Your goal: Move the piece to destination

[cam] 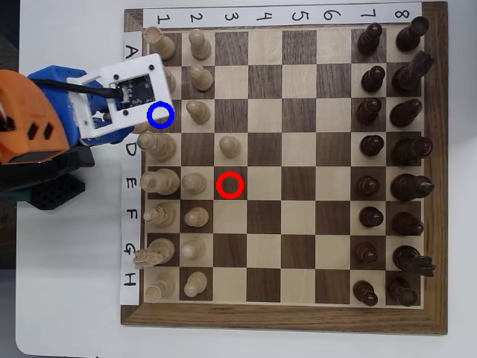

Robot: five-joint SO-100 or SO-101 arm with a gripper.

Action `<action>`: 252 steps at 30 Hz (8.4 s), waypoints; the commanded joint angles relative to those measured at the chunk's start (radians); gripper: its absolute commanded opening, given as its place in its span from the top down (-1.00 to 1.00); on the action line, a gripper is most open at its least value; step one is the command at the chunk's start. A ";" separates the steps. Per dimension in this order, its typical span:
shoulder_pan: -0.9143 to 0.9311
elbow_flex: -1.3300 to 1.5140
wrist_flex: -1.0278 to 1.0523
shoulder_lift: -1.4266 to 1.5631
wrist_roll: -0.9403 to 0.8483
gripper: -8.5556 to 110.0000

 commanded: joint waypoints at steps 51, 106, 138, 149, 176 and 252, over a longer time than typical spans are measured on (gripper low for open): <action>-0.081 0.230 -0.341 -0.074 0.430 0.86; -0.032 0.337 -0.462 -0.130 0.399 0.70; -0.109 0.166 -0.339 -0.064 0.426 0.67; -0.121 0.141 -0.337 -0.078 0.442 0.60; -0.158 -0.017 -0.261 -0.086 0.460 0.55; 2.125 0.857 -0.595 0.842 -1.839 0.86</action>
